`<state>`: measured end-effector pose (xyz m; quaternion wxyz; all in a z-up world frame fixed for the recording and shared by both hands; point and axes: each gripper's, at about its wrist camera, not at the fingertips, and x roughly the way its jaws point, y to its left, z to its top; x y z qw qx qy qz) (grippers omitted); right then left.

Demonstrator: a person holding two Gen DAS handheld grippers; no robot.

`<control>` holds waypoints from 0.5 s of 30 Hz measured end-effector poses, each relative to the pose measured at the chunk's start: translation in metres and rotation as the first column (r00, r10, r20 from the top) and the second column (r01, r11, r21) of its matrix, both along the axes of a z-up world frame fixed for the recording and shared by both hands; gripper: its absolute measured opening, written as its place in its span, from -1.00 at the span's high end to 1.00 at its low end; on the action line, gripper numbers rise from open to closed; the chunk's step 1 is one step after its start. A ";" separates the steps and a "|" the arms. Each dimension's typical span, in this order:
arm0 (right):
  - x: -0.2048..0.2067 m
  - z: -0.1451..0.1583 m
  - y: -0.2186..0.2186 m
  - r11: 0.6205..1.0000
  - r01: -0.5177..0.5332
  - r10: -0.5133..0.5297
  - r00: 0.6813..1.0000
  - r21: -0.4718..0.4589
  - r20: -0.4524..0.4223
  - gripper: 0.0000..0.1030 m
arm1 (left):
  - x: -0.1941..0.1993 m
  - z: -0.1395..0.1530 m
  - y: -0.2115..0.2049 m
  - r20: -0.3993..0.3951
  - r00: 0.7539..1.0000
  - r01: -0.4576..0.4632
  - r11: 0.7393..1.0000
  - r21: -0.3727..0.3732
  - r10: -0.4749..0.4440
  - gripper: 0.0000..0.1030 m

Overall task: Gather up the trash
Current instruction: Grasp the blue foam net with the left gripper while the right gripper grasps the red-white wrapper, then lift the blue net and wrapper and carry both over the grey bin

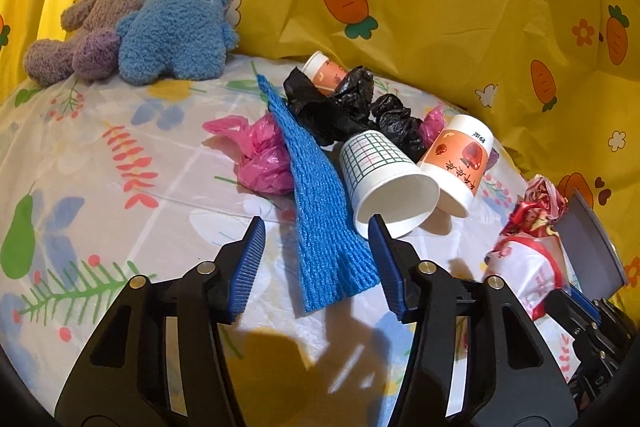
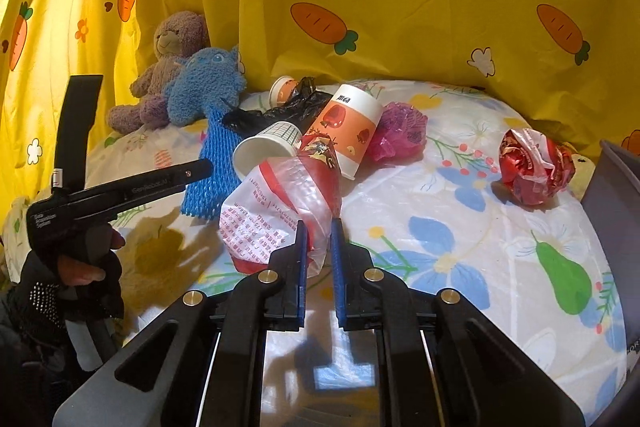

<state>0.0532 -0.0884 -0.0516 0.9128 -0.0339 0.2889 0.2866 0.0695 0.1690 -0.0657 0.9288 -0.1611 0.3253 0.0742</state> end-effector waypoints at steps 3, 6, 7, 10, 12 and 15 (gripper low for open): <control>-0.004 0.003 -0.006 1.000 0.009 -0.009 1.000 0.002 0.022 0.77 | 0.009 -0.009 0.006 -0.046 0.999 -0.001 0.999 -0.037 -0.001 0.36; -0.008 0.005 -0.011 1.000 0.017 -0.018 0.999 0.011 0.039 0.77 | 0.011 -0.016 0.010 -0.061 0.998 0.009 0.996 -0.092 -0.014 0.66; -0.008 0.005 -0.013 1.000 0.019 -0.020 0.999 0.015 0.040 0.77 | 0.011 -0.016 0.010 -0.062 0.998 0.013 0.995 -0.100 -0.019 0.72; -0.010 0.006 -0.016 0.999 0.030 -0.031 0.998 0.021 0.046 0.77 | 0.009 -0.015 0.009 -0.045 0.999 0.023 0.994 -0.108 -0.029 0.89; -0.011 0.007 -0.020 0.999 0.035 -0.037 0.998 0.028 0.049 0.77 | 0.003 -0.010 0.009 -0.022 1.000 0.020 0.994 -0.107 -0.023 0.90; -0.013 0.009 -0.027 0.998 0.051 -0.054 0.997 0.041 0.059 0.77 | -0.014 0.005 0.007 0.032 0.999 0.005 0.997 -0.083 -0.003 0.90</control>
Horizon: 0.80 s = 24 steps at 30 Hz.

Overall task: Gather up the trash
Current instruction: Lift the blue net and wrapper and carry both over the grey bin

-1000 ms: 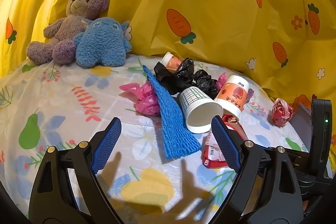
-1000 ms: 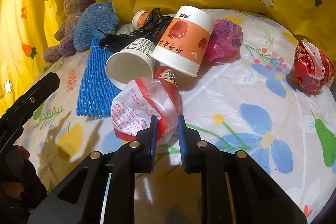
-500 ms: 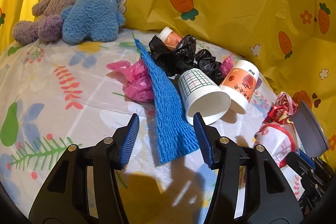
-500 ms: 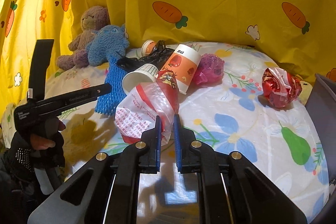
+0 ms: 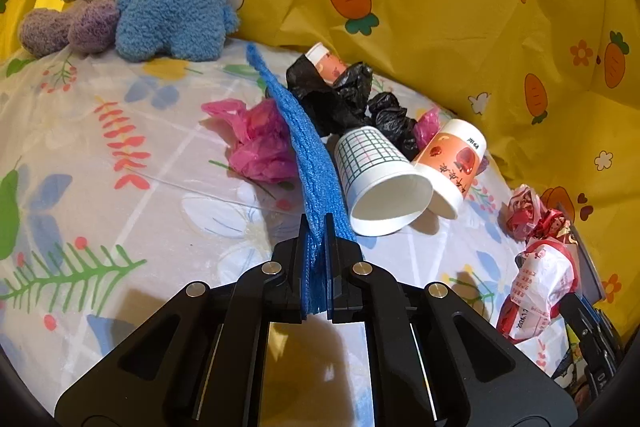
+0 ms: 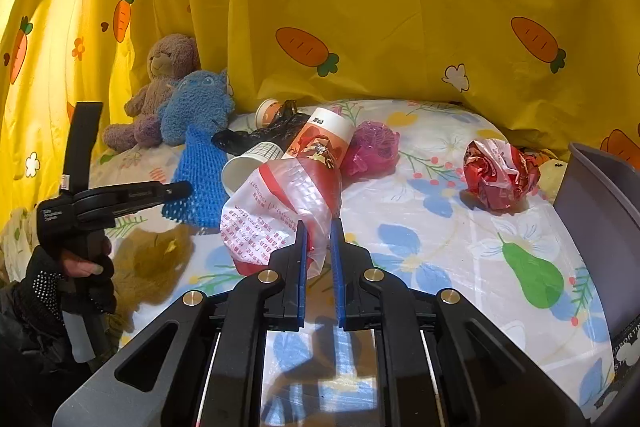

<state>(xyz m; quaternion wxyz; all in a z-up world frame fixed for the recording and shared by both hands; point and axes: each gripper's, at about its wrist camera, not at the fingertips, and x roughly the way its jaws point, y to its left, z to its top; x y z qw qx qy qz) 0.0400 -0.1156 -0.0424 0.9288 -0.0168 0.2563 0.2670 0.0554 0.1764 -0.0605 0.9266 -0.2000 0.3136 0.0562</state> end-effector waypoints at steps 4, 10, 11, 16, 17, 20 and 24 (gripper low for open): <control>-0.003 0.005 -0.011 0.999 0.026 -0.026 0.999 0.025 0.024 0.77 | -0.032 0.036 -0.012 0.117 0.993 -0.005 0.999 0.049 -0.001 0.90; -0.008 0.015 -0.026 0.996 0.072 -0.075 0.995 0.052 0.063 0.77 | -0.057 0.081 -0.044 0.248 0.965 0.060 0.991 0.117 -0.088 0.90; -0.008 0.016 -0.029 0.995 0.080 -0.083 0.994 0.056 0.070 0.77 | -0.057 0.084 -0.051 0.257 0.961 0.075 0.989 0.126 -0.106 0.90; -0.012 0.025 -0.045 0.990 0.123 -0.129 0.986 0.064 0.106 0.77 | -0.047 0.092 -0.086 0.266 0.943 0.164 0.975 0.151 -0.200 0.90; -0.012 0.028 -0.049 0.989 0.135 -0.141 0.983 0.065 0.114 0.77 | -0.045 0.093 -0.094 0.268 0.938 0.182 0.971 0.155 -0.218 0.90; -0.013 0.036 -0.065 0.981 0.182 -0.190 0.972 0.071 0.137 0.77 | -0.036 0.099 -0.121 0.277 0.918 0.246 0.955 0.169 -0.285 0.90; -0.011 0.050 -0.096 0.954 0.293 -0.301 0.937 0.068 0.180 0.77 | -0.019 0.108 -0.165 0.286 0.871 0.359 0.915 0.184 -0.399 0.90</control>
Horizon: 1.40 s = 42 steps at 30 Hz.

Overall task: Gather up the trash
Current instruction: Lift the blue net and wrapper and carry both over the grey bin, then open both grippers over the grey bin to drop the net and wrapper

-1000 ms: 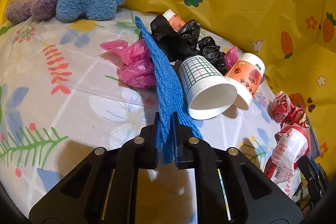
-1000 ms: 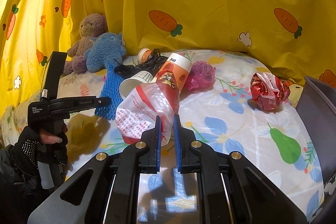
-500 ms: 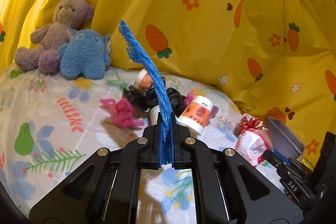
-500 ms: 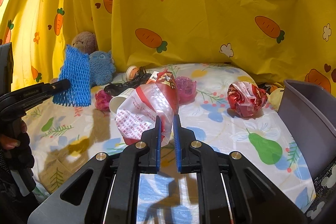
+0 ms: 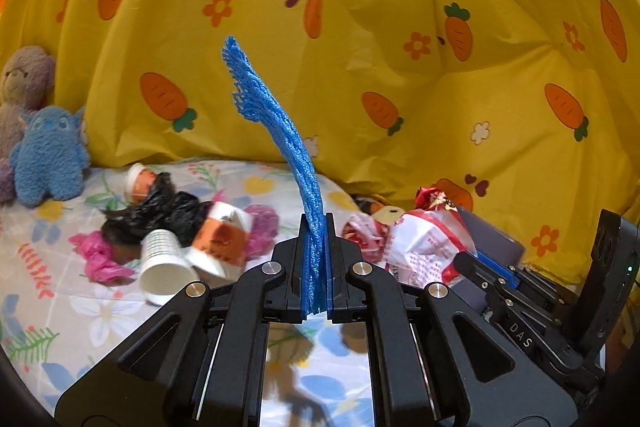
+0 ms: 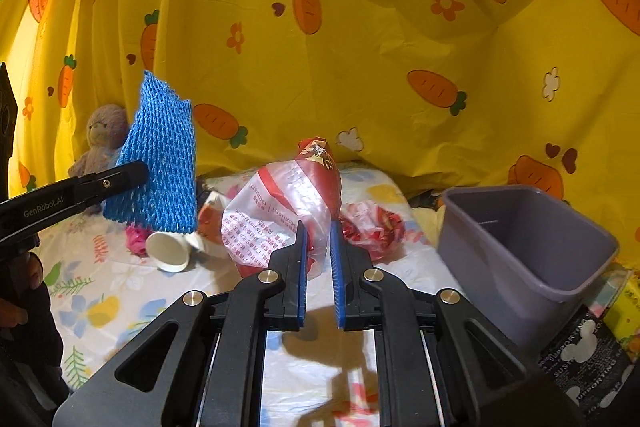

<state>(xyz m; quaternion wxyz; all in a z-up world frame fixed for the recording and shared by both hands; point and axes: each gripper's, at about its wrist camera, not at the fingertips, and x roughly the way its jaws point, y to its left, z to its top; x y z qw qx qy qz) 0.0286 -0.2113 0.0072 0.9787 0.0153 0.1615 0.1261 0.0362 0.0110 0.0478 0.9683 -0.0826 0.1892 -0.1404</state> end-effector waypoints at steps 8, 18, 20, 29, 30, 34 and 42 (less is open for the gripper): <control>0.014 0.020 -0.078 0.957 0.289 -0.287 0.956 -0.024 0.062 0.77 | 0.049 0.007 -0.100 -0.028 0.967 0.254 0.967 -0.018 -0.255 0.90; 0.035 0.013 -0.137 0.884 0.467 -0.467 0.884 -0.027 0.019 0.77 | 0.087 0.001 -0.191 -0.040 0.901 0.432 0.902 -0.005 -0.432 0.90; 0.038 0.010 -0.140 0.876 0.481 -0.481 0.877 -0.034 0.010 0.77 | 0.095 -0.004 -0.199 -0.057 0.896 0.441 0.897 -0.011 -0.441 0.90; 0.046 0.001 -0.152 0.853 0.518 -0.519 0.854 -0.062 -0.015 0.77 | 0.112 -0.022 -0.227 -0.109 0.871 0.480 0.877 -0.015 -0.479 0.90; 0.047 0.001 -0.153 0.852 0.519 -0.521 0.853 -0.064 -0.019 0.77 | 0.113 -0.024 -0.228 -0.112 0.869 0.483 0.875 -0.018 -0.482 0.90; 0.050 -0.002 -0.156 0.847 0.526 -0.529 0.848 -0.072 -0.028 0.77 | 0.116 -0.029 -0.234 -0.123 0.862 0.493 0.870 -0.013 -0.491 0.90; 0.053 -0.007 -0.160 0.842 0.532 -0.537 0.843 -0.082 -0.040 0.77 | 0.122 -0.038 -0.240 -0.157 0.850 0.508 0.861 -0.018 -0.504 0.90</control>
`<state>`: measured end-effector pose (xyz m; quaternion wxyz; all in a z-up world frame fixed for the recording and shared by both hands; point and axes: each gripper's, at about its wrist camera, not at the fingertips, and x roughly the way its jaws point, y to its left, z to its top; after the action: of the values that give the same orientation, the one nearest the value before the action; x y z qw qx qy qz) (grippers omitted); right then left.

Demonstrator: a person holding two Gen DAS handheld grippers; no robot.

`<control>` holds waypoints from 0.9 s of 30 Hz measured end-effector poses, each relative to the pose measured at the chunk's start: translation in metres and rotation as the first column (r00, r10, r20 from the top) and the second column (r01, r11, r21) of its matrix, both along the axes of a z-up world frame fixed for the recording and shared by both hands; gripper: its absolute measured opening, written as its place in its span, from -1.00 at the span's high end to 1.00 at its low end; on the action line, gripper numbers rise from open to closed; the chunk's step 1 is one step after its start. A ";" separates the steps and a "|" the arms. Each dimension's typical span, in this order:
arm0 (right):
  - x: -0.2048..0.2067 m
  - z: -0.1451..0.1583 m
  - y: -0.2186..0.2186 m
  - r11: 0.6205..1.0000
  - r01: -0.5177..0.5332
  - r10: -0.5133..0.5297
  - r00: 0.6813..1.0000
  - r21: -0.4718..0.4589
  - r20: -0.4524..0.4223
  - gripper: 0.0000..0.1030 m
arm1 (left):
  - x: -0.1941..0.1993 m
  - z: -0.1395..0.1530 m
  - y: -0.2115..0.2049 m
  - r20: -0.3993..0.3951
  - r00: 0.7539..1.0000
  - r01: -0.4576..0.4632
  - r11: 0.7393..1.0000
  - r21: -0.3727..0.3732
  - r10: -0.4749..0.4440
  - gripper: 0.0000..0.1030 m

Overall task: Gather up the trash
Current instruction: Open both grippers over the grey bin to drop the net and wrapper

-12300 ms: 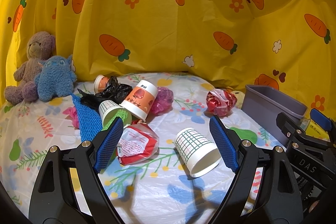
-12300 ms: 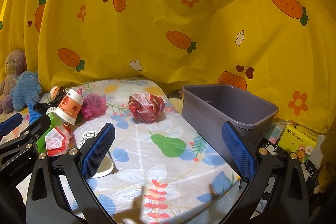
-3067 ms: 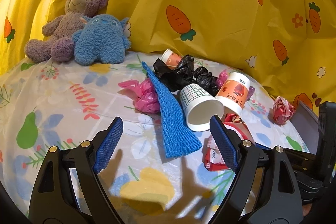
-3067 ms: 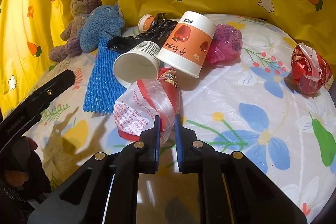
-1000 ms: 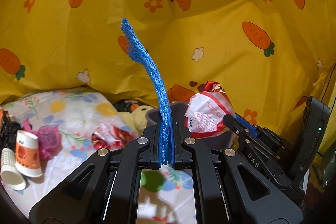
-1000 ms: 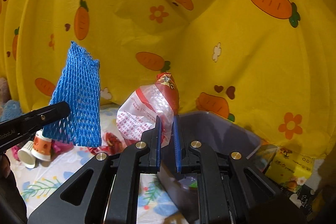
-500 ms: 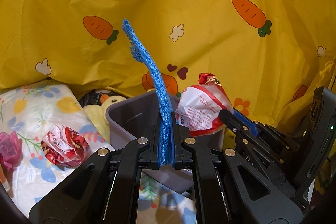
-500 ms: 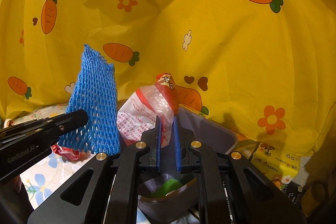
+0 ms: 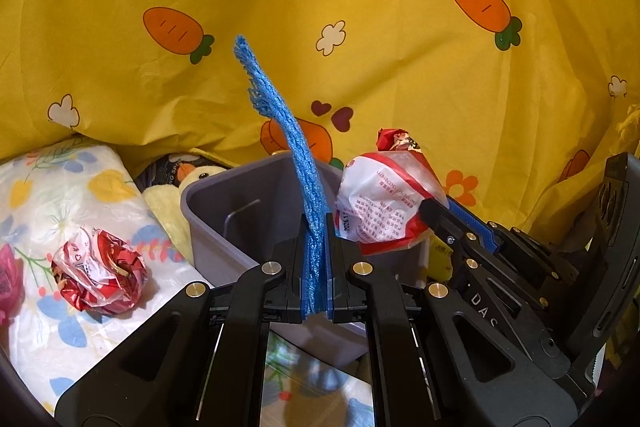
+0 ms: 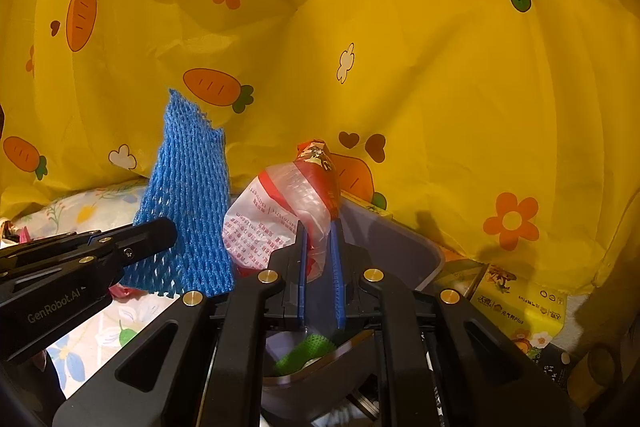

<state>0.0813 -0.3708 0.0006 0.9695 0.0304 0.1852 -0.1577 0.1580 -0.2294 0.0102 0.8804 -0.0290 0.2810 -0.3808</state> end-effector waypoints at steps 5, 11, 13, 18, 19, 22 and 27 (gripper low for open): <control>0.002 -0.002 -0.001 1.000 0.006 -0.005 1.000 0.004 -0.005 0.76 | 0.004 -0.006 -0.003 -0.030 0.999 0.011 1.000 0.003 -0.011 0.90; 0.003 -0.006 -0.003 1.000 0.012 -0.012 1.000 0.015 -0.012 0.76 | 0.006 -0.014 -0.010 -0.051 0.998 0.039 0.999 0.013 -0.038 0.89; 0.004 -0.007 -0.004 1.000 0.015 -0.015 1.000 0.016 -0.014 0.76 | 0.006 -0.017 -0.011 -0.059 0.997 0.046 0.999 0.016 -0.045 0.89; 0.004 -0.009 -0.007 0.999 0.020 -0.020 1.000 0.027 -0.008 0.64 | 0.006 -0.021 -0.010 -0.063 0.997 0.052 0.999 0.015 -0.051 0.10; 0.003 -0.010 -0.009 0.999 0.021 -0.021 1.000 0.034 -0.006 0.47 | 0.006 -0.022 -0.006 -0.059 0.998 0.033 0.999 0.004 -0.032 -0.12; 0.001 -0.011 -0.010 0.999 0.015 -0.016 1.000 0.041 0.003 0.23 | 0.007 -0.021 0.012 -0.049 0.998 -0.044 0.999 -0.031 0.042 -0.61; -0.001 -0.011 -0.007 0.998 0.000 -0.001 1.000 0.057 0.010 0.12 | 0.005 -0.020 0.032 -0.056 0.994 -0.100 0.994 -0.048 0.097 -0.67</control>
<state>0.0804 -0.3783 -0.0105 0.9691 0.0590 0.1848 -0.1524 0.1631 -0.1970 -0.0100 0.8893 -0.0755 0.2929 -0.3430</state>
